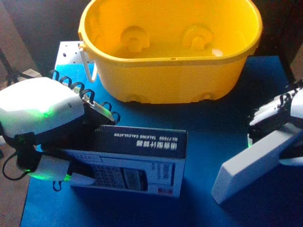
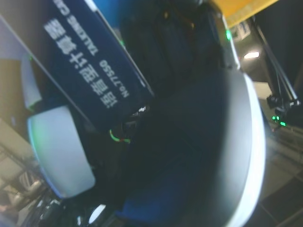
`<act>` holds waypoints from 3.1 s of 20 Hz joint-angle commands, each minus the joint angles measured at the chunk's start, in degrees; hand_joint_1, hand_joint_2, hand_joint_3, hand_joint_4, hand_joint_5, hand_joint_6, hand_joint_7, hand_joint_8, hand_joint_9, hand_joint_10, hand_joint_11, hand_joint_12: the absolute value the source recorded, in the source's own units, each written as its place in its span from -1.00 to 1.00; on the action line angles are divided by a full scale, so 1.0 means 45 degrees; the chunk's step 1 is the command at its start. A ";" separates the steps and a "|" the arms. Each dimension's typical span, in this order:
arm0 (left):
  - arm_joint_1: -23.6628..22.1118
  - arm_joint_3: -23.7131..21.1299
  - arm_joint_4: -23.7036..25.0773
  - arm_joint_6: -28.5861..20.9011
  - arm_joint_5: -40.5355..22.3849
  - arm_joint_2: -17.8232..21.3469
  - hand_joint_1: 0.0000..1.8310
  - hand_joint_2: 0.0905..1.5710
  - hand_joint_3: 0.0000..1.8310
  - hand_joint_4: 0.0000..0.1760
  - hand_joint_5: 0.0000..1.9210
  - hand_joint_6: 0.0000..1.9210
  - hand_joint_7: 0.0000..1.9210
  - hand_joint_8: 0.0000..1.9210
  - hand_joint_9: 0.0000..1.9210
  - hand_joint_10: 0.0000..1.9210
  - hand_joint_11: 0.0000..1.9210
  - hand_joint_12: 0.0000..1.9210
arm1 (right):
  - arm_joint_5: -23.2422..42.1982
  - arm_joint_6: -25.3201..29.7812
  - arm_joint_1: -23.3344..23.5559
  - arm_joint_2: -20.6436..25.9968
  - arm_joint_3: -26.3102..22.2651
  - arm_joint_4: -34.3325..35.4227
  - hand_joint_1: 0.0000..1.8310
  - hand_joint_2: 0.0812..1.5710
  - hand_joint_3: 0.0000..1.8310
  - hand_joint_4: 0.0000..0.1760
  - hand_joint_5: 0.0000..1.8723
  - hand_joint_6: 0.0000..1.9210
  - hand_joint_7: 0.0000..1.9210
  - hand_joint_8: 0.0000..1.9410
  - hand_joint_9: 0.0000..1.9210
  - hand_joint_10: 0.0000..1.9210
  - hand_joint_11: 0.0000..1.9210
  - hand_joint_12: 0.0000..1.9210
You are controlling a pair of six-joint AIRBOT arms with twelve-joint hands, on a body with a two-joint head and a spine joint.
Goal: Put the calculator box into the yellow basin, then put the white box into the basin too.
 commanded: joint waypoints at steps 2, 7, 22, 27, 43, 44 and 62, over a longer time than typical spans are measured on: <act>0.0001 0.0174 0.0022 0.0334 -0.1077 0.0009 0.50 0.43 -1.00 -1.00 -0.16 0.07 -0.03 0.09 -0.05 0.40 -0.30 0.52 | 0.1680 -0.0315 0.0105 0.0113 0.0065 0.0916 0.59 0.60 -1.00 -1.00 -0.32 0.57 -0.42 0.37 -0.32 0.49 -0.47 0.98; -0.0124 0.0015 -0.0080 0.0336 -0.2186 0.0545 0.39 0.41 -1.00 -1.00 -0.13 0.04 0.11 0.12 0.23 0.07 0.09 0.53 | 0.2387 -0.0407 0.0111 0.0306 0.0040 0.1305 0.59 0.59 -1.00 -1.00 -0.30 0.57 -0.40 0.34 -0.34 0.51 -0.50 0.97; -0.3042 -0.0473 0.0871 0.1769 -0.3903 0.1239 0.39 0.38 -1.00 -1.00 -0.03 -0.14 0.12 0.14 0.20 0.20 0.10 0.61 | 0.3447 -0.1211 0.0363 0.0352 0.0025 0.2022 0.61 0.55 -1.00 -1.00 -0.28 0.45 -0.34 0.33 -0.27 0.52 -0.42 0.88; -0.3439 -0.0186 0.0847 0.2421 -0.4146 0.0705 0.39 0.39 -1.00 -1.00 -0.07 -0.07 0.11 0.14 0.20 0.20 0.10 0.61 | 0.3433 -0.1225 0.0363 0.0206 0.0402 0.2093 0.61 0.54 -1.00 -1.00 -0.27 0.47 -0.33 0.37 -0.22 0.43 -0.43 0.85; -0.3303 0.0476 -0.1315 0.8197 -0.5904 -0.0583 0.38 0.41 -1.00 -1.00 -0.11 -0.01 0.09 0.18 0.20 0.19 0.10 0.61 | 0.2765 -0.1222 0.0360 -0.0964 0.1400 0.2092 0.61 0.53 -1.00 -1.00 -0.27 0.48 -0.18 0.21 -0.24 0.43 -0.48 0.85; -0.3303 0.0515 -0.1618 0.8677 -0.5916 -0.0686 0.39 0.38 -1.00 -1.00 -0.03 -0.13 0.12 0.15 0.19 0.20 0.10 0.61 | 0.2759 -0.1222 0.0360 -0.0975 0.1402 0.2092 0.61 0.53 -1.00 -1.00 -0.26 0.50 -0.17 0.27 -0.20 0.41 -0.58 0.76; -0.3827 0.0628 -0.4658 1.5667 -0.5464 -0.1676 0.39 0.39 -1.00 -1.00 -0.09 -0.05 0.11 0.14 0.20 0.20 0.11 0.61 | 0.2672 -0.1216 0.0495 -0.2078 0.1889 0.2060 0.61 0.53 -1.00 -1.00 -0.33 0.50 -0.27 0.25 -0.19 0.37 -0.40 0.88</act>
